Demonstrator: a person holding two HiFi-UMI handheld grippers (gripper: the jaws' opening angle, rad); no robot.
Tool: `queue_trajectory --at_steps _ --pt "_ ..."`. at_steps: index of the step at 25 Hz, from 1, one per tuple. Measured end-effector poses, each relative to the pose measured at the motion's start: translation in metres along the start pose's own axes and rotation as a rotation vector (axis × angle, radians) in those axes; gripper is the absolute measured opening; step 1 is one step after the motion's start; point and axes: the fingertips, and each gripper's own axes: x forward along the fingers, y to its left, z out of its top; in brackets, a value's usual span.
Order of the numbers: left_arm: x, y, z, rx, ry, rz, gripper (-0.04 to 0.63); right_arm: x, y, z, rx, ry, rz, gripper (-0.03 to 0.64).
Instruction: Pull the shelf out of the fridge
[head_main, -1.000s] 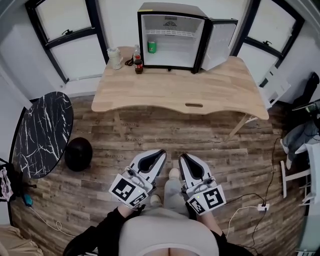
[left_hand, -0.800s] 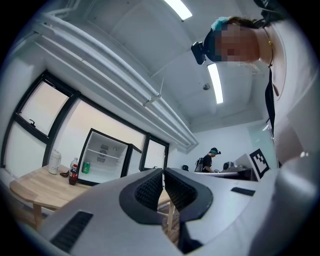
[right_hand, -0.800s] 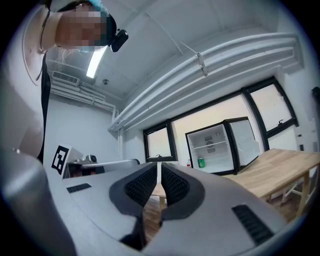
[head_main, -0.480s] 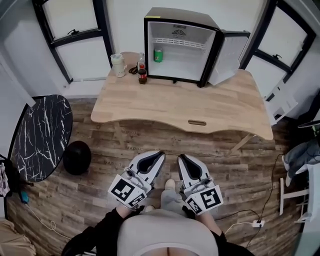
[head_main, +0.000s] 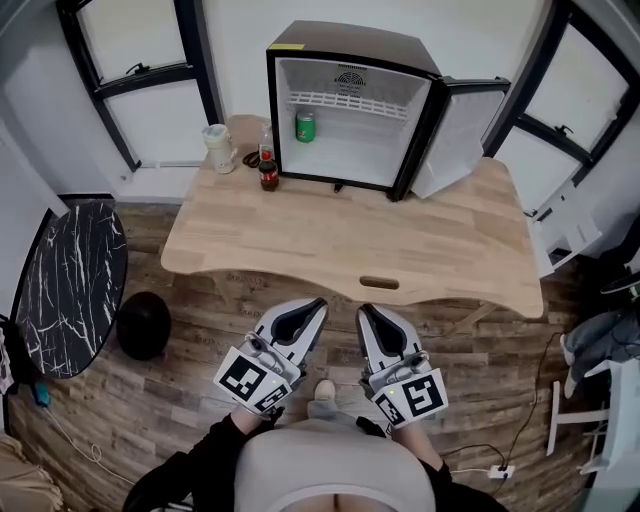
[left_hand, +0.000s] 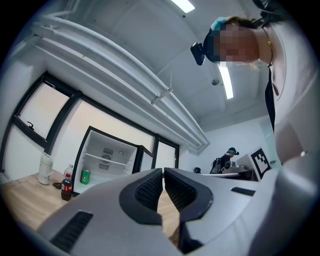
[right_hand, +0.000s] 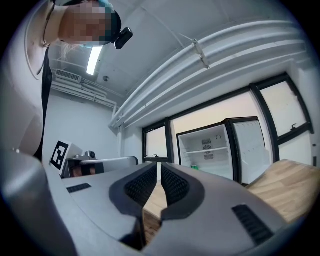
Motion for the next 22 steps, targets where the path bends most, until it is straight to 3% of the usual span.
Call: queue_trajectory --at_steps 7,22 --pt "0.033 0.018 -0.008 0.000 -0.004 0.047 0.017 0.023 -0.033 -0.005 0.008 0.012 0.055 0.044" --pt "0.058 0.046 -0.015 -0.001 0.010 0.086 0.017 0.048 -0.059 -0.010 0.042 0.020 0.076 0.044"
